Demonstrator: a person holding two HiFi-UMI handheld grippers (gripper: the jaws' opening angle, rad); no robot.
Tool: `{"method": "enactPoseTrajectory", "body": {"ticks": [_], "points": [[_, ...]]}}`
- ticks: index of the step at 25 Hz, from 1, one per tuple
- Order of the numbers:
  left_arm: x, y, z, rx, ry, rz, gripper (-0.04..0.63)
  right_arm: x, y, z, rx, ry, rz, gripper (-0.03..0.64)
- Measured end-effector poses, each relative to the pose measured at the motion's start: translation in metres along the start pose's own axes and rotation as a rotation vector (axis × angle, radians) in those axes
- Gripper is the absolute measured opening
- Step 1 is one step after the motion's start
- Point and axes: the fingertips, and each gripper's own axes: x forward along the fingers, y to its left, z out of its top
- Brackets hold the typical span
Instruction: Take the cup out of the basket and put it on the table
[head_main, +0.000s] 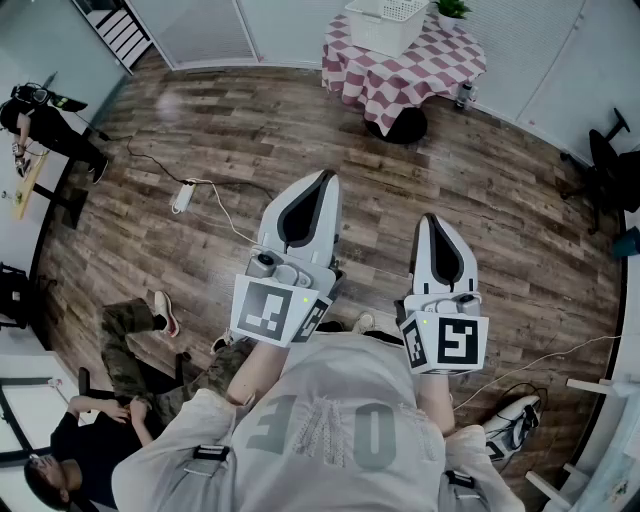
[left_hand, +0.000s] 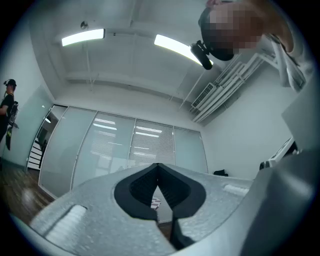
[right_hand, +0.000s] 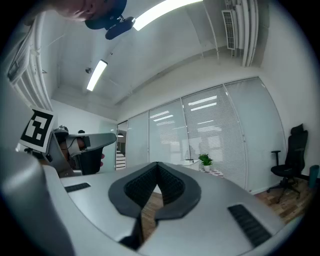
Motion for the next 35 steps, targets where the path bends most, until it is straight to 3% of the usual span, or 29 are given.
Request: {"method": "enactPoseTrajectory", "body": {"ticks": [5,10,15,21,26,35], "points": [[0.007,0.006,0.009,0.034,0.001,-0.011,0.005,0.009,-0.008,0.005,0.017,-0.004,-0.04,0.011],[0.007,0.016,0.009,0.023,0.009,0.018,0.006,0.016,-0.007,0.014,0.005,-0.034,-0.019,0.011],[0.016,0.017,0.0,0.021,0.018,0.025,0.006,0.017,-0.013,0.016,0.106,-0.086,0.033,0.011],[0.032,0.015,-0.017,-0.023,0.015,0.034,0.005,0.014,-0.04,0.007,0.053,-0.061,-0.006,0.011],[0.039,0.005,-0.021,0.007,0.058,0.027,0.006,0.012,-0.05,-0.006,0.095,-0.018,0.009,0.011],[0.069,0.04,-0.051,-0.016,0.056,0.056,0.006,0.047,-0.058,-0.024,0.076,0.003,0.026,0.011]]}}
